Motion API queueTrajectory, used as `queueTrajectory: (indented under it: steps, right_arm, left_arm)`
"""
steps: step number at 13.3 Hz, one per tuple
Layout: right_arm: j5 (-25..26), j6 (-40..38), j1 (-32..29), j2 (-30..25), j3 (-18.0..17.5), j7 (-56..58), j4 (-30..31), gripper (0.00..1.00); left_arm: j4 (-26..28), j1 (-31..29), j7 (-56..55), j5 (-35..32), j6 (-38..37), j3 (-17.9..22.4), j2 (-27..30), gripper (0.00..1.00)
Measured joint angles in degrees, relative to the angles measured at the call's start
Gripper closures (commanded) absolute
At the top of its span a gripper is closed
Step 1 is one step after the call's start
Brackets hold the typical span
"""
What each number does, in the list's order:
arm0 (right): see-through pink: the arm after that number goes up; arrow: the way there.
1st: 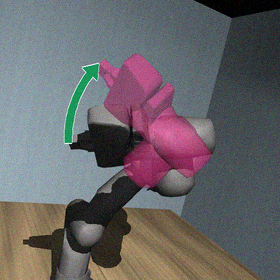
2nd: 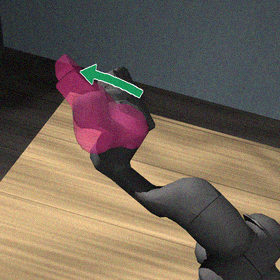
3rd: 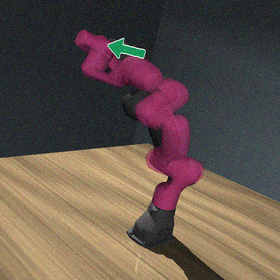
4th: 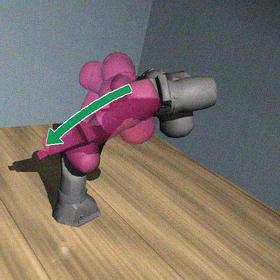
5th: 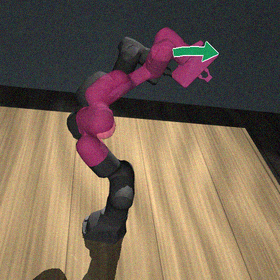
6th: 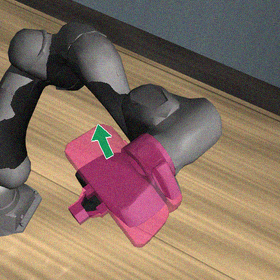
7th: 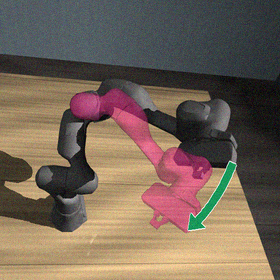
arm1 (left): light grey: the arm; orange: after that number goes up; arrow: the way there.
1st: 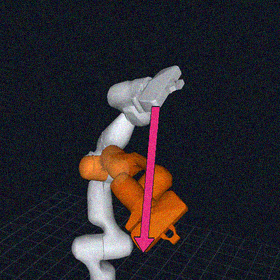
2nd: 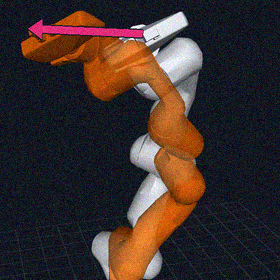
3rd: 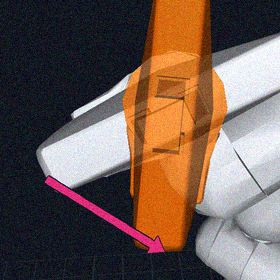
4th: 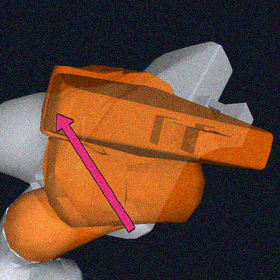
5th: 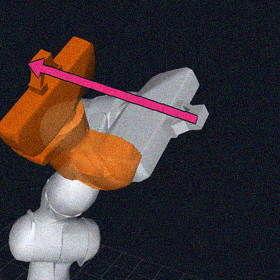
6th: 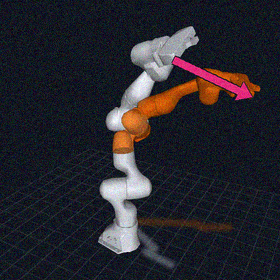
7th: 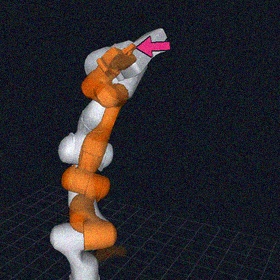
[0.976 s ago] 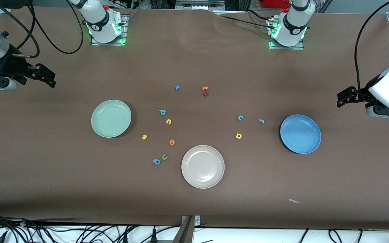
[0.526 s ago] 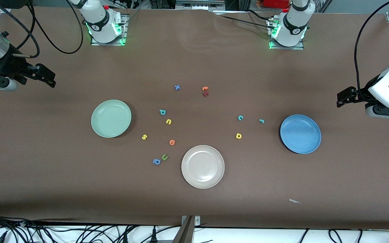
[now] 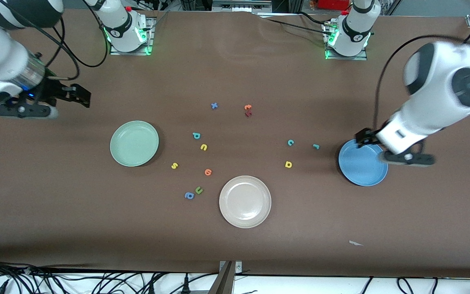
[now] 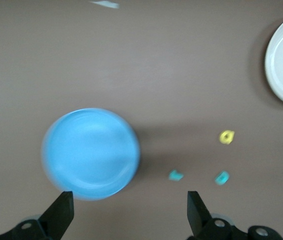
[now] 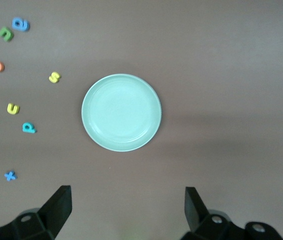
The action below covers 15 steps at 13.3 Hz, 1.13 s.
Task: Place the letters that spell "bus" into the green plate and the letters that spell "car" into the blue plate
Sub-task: 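Reach the right gripper to the yellow s while the left gripper reaches yellow a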
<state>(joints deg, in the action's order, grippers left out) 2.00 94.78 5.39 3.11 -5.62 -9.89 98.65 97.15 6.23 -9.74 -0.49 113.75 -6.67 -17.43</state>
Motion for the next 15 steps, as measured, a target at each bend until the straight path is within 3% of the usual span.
queueTrajectory:
  steps: [2,5,9,12,15]
  right_arm:
    - [-0.01,3.92,3.29,3.91,-0.08,-2.60,0.32,0.00]
    - [0.00,13.12,7.68,11.17,-0.16,-10.32,0.72,0.00]
    - [0.05,27.59,8.64,22.39,-0.06,-20.21,0.96,0.02]
    - [0.07,36.84,10.19,29.65,-0.07,-34.23,0.87,0.13]
    - [0.22,43.37,13.00,34.43,-0.05,-48.90,0.68,0.34]
  left_arm:
    - [0.16,1.63,-4.85,0.00,6.90,-2.55,-5.94,0.00]
    - [0.06,6.23,-10.21,-1.05,15.01,-2.97,-13.11,0.00]
    - [-2.00,9.52,-14.16,-5.86,20.80,-3.03,-20.15,0.00]
    - [-4.00,9.52,-14.16,-6.13,20.92,-2.97,-22.91,0.03]
    - [-4.03,9.73,-14.10,-6.13,20.92,-3.03,-24.81,0.08]
